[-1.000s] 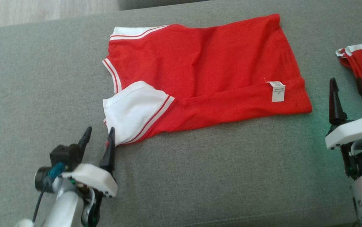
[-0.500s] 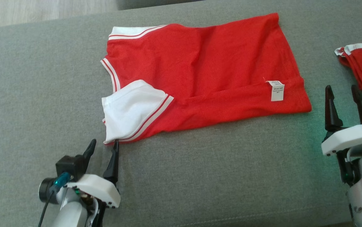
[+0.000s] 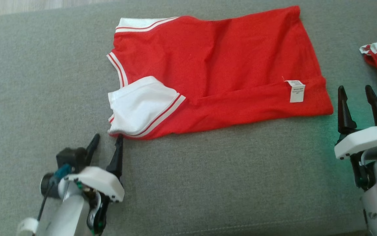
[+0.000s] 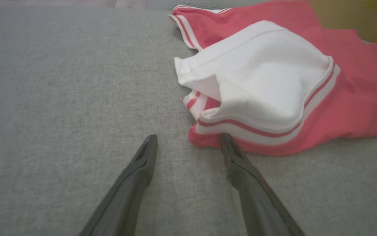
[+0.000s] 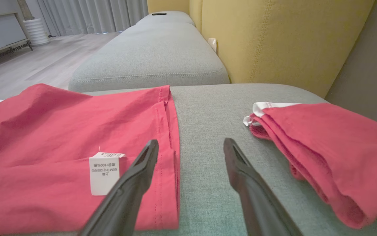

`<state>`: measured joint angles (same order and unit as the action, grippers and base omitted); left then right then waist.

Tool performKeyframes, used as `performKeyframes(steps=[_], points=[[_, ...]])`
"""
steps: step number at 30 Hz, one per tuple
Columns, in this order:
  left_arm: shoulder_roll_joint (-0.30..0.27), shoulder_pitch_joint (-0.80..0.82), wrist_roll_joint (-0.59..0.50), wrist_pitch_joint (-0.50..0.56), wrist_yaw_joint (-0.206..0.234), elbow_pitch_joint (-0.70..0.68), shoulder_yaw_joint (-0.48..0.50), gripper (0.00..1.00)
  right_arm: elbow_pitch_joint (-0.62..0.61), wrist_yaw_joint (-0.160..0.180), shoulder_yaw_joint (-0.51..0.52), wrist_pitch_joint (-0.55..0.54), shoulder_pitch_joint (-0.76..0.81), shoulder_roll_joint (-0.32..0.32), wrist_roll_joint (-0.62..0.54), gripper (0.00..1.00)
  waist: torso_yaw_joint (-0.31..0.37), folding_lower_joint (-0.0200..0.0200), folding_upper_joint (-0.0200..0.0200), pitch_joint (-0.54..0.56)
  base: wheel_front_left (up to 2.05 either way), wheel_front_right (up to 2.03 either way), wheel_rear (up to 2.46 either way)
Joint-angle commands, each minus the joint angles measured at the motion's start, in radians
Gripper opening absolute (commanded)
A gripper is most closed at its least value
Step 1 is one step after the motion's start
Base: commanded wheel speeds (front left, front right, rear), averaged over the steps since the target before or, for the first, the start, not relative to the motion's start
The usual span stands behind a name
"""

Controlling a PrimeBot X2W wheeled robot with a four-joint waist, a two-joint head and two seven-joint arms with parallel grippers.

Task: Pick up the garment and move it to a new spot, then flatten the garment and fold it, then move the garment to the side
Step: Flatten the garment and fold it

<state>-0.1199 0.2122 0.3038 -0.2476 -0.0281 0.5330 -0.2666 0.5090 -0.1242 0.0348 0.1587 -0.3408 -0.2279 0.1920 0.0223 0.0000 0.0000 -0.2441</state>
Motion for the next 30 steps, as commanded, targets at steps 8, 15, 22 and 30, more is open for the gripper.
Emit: performKeyframes(steps=[8,15,22,30], points=[[-0.019,0.105,0.007,0.01,-0.051,0.03,-0.003,0.0,0.011,-0.007,-0.042,-0.03,-0.063,-0.017,0.016,1.0,-0.021,0.0,0.0,-0.027,0.0,0.0,0.0],[-0.03,0.098,0.007,-0.001,-0.075,0.003,-0.037,0.0,0.108,-0.007,-0.049,-0.118,-0.072,-0.011,0.04,1.0,-0.038,0.0,0.0,-0.012,0.0,0.0,0.0],[-0.051,0.064,0.007,0.001,-0.083,-0.076,-0.063,0.0,0.152,-0.007,-0.071,-0.221,-0.074,-0.011,0.069,0.56,-0.048,0.0,0.0,-0.013,0.0,0.0,0.0],[-0.083,0.023,0.007,0.029,-0.082,-0.148,-0.083,0.0,0.139,-0.007,-0.108,-0.238,-0.067,-0.029,0.092,0.0,-0.048,0.0,0.0,0.002,0.0,0.0,0.0]])
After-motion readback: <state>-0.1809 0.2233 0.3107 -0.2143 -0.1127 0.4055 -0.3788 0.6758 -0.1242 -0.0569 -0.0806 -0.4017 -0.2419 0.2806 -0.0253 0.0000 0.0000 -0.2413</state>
